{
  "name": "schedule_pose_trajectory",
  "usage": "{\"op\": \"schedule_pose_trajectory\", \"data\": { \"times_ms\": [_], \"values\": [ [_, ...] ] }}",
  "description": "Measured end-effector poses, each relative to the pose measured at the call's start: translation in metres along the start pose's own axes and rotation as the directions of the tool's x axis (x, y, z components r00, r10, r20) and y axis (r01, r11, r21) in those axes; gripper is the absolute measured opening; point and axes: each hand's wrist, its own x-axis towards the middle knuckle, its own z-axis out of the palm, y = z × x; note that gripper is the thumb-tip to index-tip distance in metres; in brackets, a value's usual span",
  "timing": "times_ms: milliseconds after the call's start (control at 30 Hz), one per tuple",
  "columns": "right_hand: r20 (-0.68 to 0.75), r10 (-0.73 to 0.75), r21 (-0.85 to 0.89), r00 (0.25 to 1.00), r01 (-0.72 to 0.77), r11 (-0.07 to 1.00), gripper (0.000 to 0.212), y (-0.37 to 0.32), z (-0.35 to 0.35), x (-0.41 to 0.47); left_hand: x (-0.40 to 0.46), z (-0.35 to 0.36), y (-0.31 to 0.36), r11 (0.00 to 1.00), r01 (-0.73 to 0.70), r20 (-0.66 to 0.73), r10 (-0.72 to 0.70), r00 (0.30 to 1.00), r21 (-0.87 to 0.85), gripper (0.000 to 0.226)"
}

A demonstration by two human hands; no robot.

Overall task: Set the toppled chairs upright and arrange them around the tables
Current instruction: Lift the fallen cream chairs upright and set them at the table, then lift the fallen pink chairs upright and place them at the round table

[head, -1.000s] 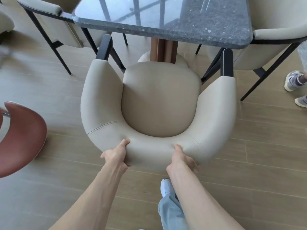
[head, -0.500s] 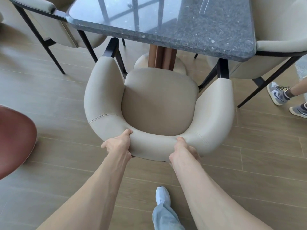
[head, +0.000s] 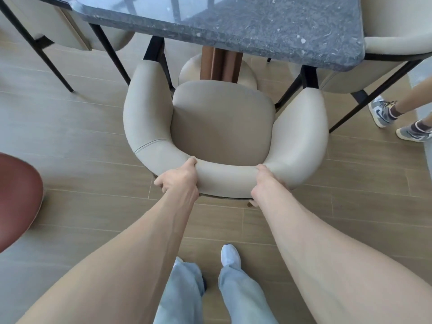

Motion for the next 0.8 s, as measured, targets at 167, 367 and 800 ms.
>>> {"op": "schedule_pose_trajectory", "data": {
  "times_ms": [167,367,800],
  "values": [
    [0.092,-0.024,-0.105,0.995,0.034,0.994,0.029,0.015,-0.009,-0.041,-0.001,-0.046,0.019,0.971,-0.032,0.379,-0.062,0.923,0.237,0.055],
    [0.256,-0.155,-0.052,0.954,0.174,0.983,0.040,0.025,0.047,-0.176,-0.031,-0.157,0.119,0.894,-0.427,0.426,0.338,0.839,0.132,0.026],
    [0.847,-0.530,0.403,-0.033,0.689,0.602,0.014,0.044,0.182,-0.534,-0.107,-0.461,0.286,0.310,-0.844,-0.098,0.917,0.388,-0.438,0.024]
  ]
}}
